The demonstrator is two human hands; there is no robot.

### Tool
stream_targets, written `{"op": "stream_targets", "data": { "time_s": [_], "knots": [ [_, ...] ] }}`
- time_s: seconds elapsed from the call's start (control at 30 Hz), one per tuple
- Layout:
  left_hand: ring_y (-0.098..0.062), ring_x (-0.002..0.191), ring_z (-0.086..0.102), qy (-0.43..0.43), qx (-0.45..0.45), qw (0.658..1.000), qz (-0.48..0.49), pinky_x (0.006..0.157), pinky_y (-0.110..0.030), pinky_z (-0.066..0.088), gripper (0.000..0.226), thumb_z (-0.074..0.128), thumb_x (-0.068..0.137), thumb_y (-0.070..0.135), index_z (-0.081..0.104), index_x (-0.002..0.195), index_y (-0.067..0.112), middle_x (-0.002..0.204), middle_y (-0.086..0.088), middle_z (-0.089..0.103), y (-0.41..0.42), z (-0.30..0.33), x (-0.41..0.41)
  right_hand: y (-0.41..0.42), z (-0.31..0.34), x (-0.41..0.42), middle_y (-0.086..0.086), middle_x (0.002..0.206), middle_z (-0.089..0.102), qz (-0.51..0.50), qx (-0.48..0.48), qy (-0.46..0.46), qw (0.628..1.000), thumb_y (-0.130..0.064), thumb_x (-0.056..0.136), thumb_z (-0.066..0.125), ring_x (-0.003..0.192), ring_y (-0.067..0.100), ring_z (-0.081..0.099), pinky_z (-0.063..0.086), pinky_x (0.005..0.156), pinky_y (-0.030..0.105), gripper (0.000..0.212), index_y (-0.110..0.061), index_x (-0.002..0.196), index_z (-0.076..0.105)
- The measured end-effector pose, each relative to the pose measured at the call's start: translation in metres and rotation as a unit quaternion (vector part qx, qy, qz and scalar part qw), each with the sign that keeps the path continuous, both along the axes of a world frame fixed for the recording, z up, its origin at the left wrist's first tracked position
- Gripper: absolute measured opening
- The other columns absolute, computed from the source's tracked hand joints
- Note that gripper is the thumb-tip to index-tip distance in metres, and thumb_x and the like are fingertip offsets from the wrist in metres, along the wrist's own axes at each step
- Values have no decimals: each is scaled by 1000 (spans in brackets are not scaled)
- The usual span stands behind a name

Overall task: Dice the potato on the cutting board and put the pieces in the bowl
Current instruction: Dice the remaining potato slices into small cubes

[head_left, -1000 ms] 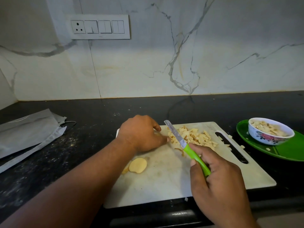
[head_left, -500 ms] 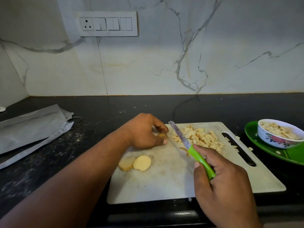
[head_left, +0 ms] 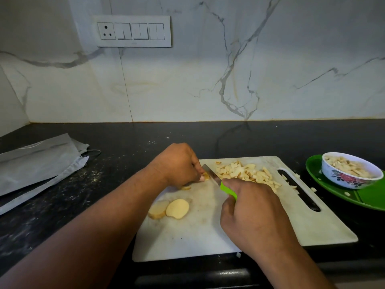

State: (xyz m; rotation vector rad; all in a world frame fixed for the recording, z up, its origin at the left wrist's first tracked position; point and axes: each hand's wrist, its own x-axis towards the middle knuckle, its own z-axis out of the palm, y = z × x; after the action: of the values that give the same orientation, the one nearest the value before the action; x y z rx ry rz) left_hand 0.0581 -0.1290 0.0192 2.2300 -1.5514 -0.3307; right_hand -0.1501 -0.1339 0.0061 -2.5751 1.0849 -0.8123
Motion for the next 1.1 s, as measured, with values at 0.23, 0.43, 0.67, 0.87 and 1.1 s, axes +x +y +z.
{"op": "stream_targets", "data": {
  "time_s": [0.23, 0.43, 0.67, 0.87, 1.1],
  "knots": [
    [-4, 88, 69, -28, 4, 999, 16, 95, -33, 59, 7, 83, 87, 31, 83, 93, 28, 88, 17, 76, -4, 2, -3, 10, -6, -5, -16, 109, 66, 2, -11, 12, 1000, -30, 93, 51, 83, 0, 50, 38, 74, 8, 46, -34, 139, 52],
    [-2, 87, 68, -32, 0, 999, 18, 96, -31, 58, 7, 85, 85, 33, 82, 90, 30, 87, 19, 75, -3, -1, -3, 32, 0, -33, -21, 120, 60, 2, -2, 56, 998, -36, 96, 46, 110, 0, 55, 37, 90, 10, 49, -43, 144, 40],
    [1, 81, 69, -9, -15, 999, 31, 91, -31, 60, 6, 88, 82, 30, 82, 80, 29, 77, 19, 74, 0, 0, -3, 25, 3, -8, -14, 116, 65, -11, -50, 29, 998, -31, 93, 49, 103, 4, 58, 40, 84, 12, 47, -34, 140, 50],
    [-2, 83, 69, 0, -10, 999, 31, 92, -31, 59, 6, 86, 83, 28, 80, 82, 28, 81, 16, 74, -1, 0, -5, 23, -8, 4, -13, 112, 61, 7, -29, 59, 998, -28, 94, 46, 98, 4, 56, 43, 83, 16, 48, -32, 141, 44],
    [-2, 83, 68, -16, -4, 1000, 9, 92, -30, 59, 4, 84, 86, 31, 81, 83, 29, 81, 17, 74, 0, 1, -3, 39, 11, -25, -16, 119, 59, 10, -20, 77, 997, -34, 95, 44, 107, 3, 55, 39, 88, 12, 46, -41, 141, 40]
  ]
}}
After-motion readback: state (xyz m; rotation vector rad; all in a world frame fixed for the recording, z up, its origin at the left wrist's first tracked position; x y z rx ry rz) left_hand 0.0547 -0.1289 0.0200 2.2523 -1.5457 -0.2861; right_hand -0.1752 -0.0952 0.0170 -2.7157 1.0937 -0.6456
